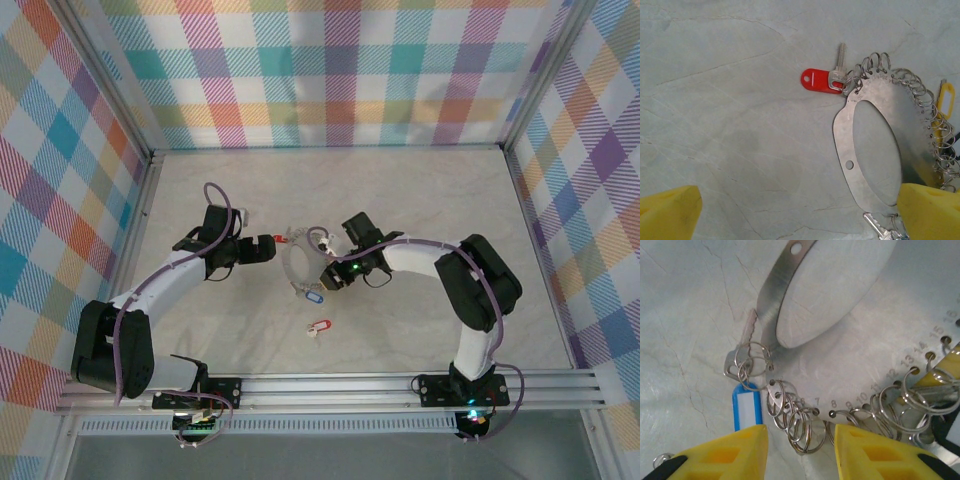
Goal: Put the keys on the keyring
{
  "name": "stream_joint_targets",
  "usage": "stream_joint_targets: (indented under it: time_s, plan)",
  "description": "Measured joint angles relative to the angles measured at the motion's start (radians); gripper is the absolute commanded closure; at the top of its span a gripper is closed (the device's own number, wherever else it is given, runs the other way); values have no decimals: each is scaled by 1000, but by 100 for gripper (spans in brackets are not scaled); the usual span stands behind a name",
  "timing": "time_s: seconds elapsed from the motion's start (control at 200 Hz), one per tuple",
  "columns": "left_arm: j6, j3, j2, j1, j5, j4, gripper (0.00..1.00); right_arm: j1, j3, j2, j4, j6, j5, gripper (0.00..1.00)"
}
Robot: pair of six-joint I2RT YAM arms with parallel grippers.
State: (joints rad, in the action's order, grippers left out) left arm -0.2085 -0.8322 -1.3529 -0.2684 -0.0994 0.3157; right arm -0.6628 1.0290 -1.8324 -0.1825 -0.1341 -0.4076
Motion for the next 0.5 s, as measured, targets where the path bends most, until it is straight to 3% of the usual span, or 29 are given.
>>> stream_joint_targets:
  time_s: [0.225,0.5]
  plan:
    - [0,0,0,-7,13,0,0,-12,13,-31,-26,8,20,71]
    - [0,0,0,-15,15,0,0,-12,26,-32,-25,56,29,71]
